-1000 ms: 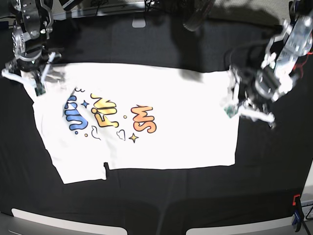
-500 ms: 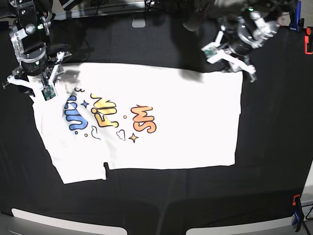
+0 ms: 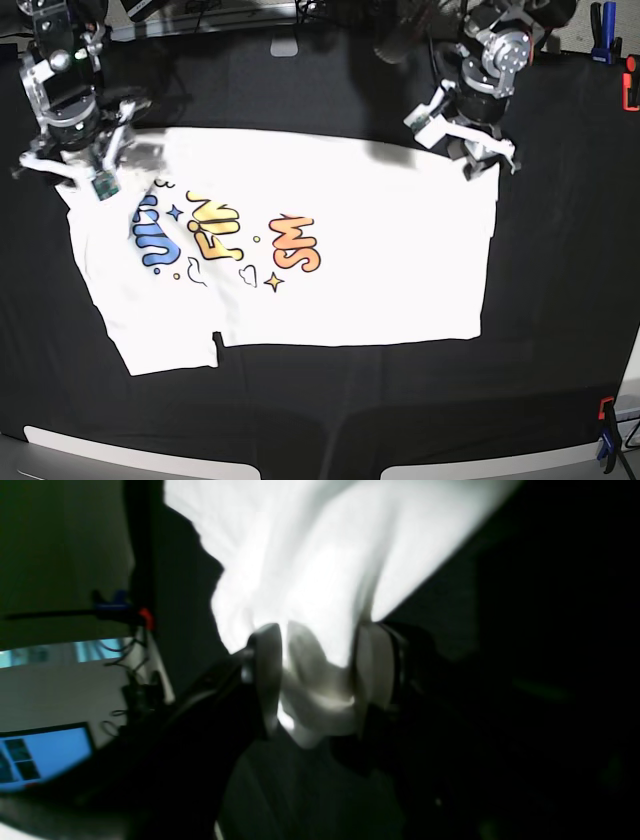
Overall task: Layout the t-shirt on the table in an organized manner, then fold the t-shirt properly
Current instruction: 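Drag the held shirt edge away from the hem with both grippers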
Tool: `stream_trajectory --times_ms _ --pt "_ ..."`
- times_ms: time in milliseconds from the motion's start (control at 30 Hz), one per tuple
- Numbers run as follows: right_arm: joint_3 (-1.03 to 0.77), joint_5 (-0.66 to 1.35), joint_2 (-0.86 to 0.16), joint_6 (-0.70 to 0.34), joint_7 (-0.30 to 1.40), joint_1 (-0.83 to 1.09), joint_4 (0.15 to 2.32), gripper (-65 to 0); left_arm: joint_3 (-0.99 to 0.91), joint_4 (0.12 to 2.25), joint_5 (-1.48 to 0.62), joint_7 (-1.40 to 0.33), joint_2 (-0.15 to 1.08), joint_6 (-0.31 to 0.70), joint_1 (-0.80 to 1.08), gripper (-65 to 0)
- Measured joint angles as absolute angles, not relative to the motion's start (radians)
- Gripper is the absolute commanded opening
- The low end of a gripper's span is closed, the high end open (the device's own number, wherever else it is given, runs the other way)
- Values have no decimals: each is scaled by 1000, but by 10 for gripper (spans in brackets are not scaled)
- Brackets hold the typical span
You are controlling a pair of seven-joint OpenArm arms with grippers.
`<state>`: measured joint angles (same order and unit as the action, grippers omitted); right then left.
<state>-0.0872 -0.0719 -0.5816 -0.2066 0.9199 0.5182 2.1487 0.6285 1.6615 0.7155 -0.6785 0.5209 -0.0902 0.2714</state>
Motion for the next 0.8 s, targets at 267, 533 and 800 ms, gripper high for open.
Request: stream_trajectory --times_ms 267,533,800 --pt "-87 -40 -582 -412 981 625 2146 -345 628 1655 701 -681 498 -101 279 -530" --pt "-87 -261 -582 -270 831 675 1980 -345 627 1656 693 -738 466 -101 279 -650" --pt "-11 -345 -591 -299 752 596 1847 -345 627 1655 693 -737 466 -101 279 -650"
